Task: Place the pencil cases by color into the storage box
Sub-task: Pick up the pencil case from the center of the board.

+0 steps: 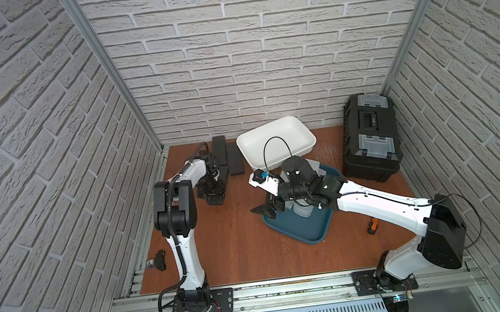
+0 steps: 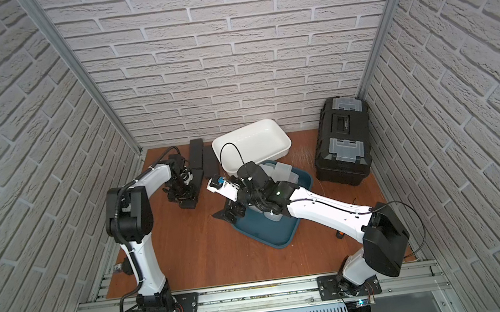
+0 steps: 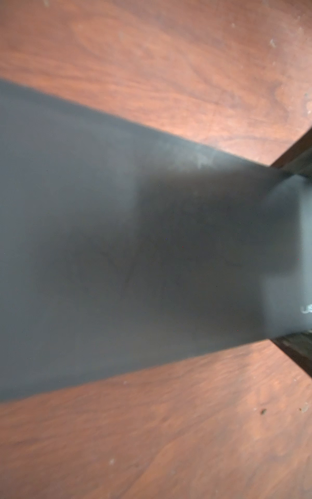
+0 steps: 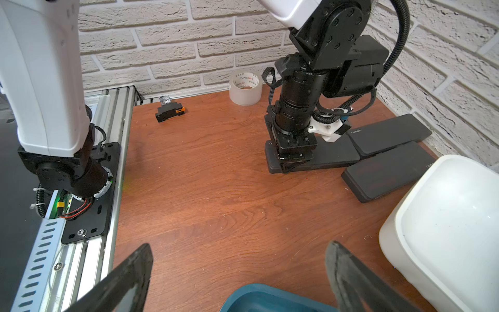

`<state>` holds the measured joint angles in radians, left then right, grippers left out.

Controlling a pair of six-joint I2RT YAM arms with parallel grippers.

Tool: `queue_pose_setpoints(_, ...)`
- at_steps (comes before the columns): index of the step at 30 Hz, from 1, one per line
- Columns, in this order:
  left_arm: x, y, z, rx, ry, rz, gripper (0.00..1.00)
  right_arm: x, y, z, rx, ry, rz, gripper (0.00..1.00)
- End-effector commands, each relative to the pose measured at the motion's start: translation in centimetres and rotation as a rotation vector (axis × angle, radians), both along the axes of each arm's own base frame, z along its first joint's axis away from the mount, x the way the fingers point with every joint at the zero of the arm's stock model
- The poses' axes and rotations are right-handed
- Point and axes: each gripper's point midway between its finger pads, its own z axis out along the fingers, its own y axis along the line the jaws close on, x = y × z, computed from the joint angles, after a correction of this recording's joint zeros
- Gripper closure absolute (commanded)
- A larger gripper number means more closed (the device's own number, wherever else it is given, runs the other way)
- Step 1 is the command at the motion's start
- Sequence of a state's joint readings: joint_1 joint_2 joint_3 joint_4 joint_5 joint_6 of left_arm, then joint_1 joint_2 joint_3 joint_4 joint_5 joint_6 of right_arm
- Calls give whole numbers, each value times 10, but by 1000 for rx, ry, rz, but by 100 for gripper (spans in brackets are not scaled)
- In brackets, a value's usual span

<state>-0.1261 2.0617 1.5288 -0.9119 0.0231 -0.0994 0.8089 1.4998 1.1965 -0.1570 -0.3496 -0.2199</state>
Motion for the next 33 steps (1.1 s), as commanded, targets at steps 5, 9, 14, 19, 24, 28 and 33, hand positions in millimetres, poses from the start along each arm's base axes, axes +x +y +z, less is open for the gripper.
queue_pose_setpoints(5,-22,-13,14,7,2,-11,30,5,-2,7,12,-40,-25,0)
queue_pose_setpoints(9,-35,-12,12,23,18,-5,31,6,-3,6,8,-42,-31,0)
queue_pose_setpoints(14,-53,-11,14,18,15,39,31,6,-4,7,8,-45,-34,0)
queue_pose_setpoints(19,-77,-14,16,13,7,69,31,8,-2,3,1,-41,-36,0)
queue_pose_setpoints(24,-93,-13,24,5,-21,91,30,9,-1,0,-2,-37,-38,0)
queue_pose_setpoints(28,-88,-13,35,0,-60,87,25,14,-2,-3,-13,-31,-58,0)
queue_pose_setpoints(33,-69,-9,36,42,-62,75,16,43,-6,-10,-64,19,-205,0)
